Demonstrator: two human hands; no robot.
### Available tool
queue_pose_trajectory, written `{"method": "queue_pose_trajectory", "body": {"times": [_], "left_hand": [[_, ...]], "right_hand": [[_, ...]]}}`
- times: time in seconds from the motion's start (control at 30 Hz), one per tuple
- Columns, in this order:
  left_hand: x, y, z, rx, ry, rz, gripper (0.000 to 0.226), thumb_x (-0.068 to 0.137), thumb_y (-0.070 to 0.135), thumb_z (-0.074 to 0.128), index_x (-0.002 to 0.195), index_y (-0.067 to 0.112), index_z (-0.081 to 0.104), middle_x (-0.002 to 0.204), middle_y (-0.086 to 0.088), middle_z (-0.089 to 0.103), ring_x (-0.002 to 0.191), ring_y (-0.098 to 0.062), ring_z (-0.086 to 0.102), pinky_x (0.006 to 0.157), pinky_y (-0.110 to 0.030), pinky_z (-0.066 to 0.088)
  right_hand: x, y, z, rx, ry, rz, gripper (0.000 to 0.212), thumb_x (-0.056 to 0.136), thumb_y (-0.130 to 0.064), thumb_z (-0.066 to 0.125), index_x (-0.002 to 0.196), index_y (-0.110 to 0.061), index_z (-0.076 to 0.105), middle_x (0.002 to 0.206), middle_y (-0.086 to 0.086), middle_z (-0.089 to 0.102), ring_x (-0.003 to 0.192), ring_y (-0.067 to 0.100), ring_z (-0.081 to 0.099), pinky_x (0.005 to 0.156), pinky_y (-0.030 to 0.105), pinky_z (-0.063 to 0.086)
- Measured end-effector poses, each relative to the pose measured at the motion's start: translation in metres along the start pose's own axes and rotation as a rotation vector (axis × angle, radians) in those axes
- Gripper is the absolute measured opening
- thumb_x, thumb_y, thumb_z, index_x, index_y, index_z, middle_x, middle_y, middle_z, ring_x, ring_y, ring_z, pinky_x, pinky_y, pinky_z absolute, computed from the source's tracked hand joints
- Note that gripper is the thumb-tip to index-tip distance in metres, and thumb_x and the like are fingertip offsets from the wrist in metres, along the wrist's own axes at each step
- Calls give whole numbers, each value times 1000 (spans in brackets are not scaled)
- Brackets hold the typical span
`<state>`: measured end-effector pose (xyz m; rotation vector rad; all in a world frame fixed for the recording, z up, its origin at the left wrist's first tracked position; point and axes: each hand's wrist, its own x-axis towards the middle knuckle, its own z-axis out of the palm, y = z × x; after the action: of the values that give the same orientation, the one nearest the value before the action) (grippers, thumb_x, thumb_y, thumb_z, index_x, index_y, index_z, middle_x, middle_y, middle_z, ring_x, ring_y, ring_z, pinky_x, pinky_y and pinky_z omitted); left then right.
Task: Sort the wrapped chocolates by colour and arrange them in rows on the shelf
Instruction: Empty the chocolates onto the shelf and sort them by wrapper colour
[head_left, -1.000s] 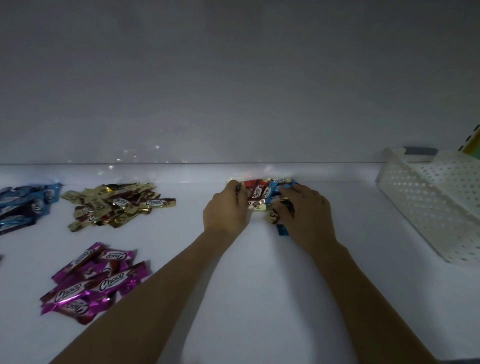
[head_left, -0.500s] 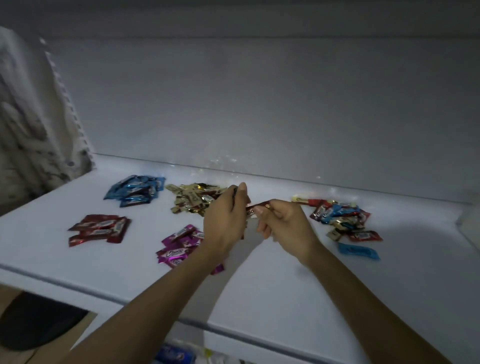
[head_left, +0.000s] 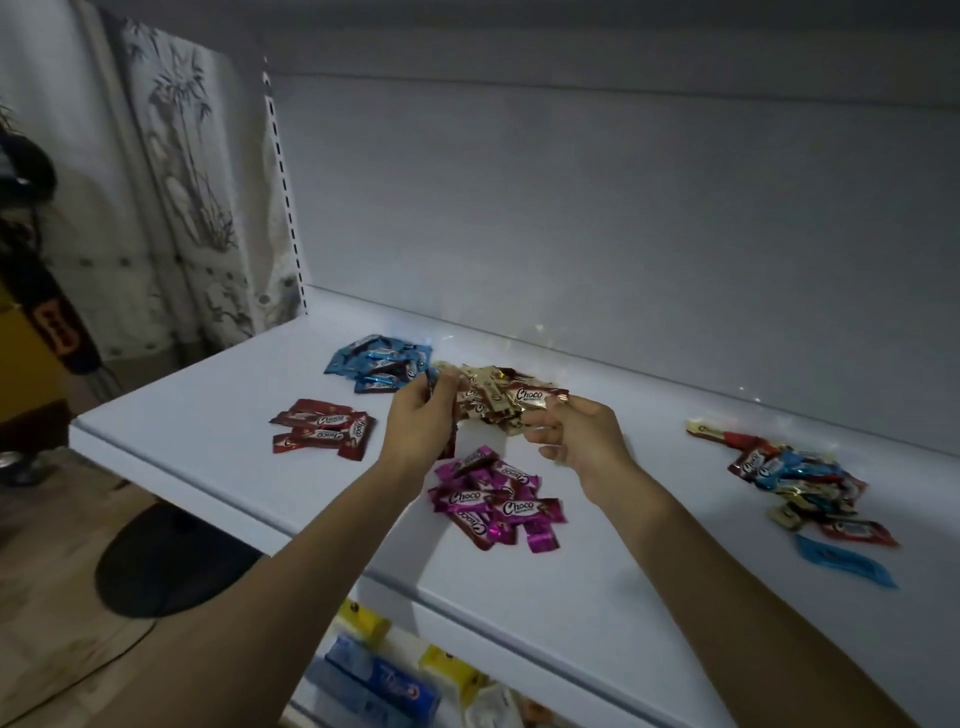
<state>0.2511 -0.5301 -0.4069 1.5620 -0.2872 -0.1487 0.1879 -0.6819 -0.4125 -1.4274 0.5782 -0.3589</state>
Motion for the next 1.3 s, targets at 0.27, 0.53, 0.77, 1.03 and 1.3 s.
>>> {"method": "queue_pose_trajectory", "body": {"times": [0.27,0.53,0.77,1.03,1.3], "left_hand": [[36,-20,-27,-171,-1,-198,31,98,41,51,90,14,64,69,3,56,59,-10,46,51,-22,36],[53,-24,-45,-371,-38,-286,36,102,34,43,86,9,64,68,1,68,55,-7,63,51,-19,48],[50,-20,-48,-348,-56,-291,39,102,43,39,106,10,59,83,-2,64,70,-14,59,49,-19,45],[35,-26,-101,-376,193,-274,45,103,45,34,77,15,55,54,3,45,48,-10,36,49,-25,28],[24,-22,-101,-870,40,-262,45,102,45,33,76,14,53,43,6,28,36,-7,24,36,-17,20]], "right_hand": [[39,-12,27,-104,33,55,55,100,-15,47,149,-13,22,80,12,71,42,12,52,44,23,35],[5,-2,85,-432,-161,-292,34,92,-36,58,84,-4,66,58,-2,61,40,7,51,42,16,40],[-4,-3,107,-427,-207,-376,18,89,-15,65,72,-8,64,56,-10,62,46,2,56,48,15,44],[4,9,142,-448,-121,-137,28,93,-22,61,73,-2,62,69,1,64,41,-1,53,38,15,36],[-4,4,144,-666,-241,-238,23,94,-26,57,90,-7,69,67,4,63,43,5,48,38,16,34]]}}
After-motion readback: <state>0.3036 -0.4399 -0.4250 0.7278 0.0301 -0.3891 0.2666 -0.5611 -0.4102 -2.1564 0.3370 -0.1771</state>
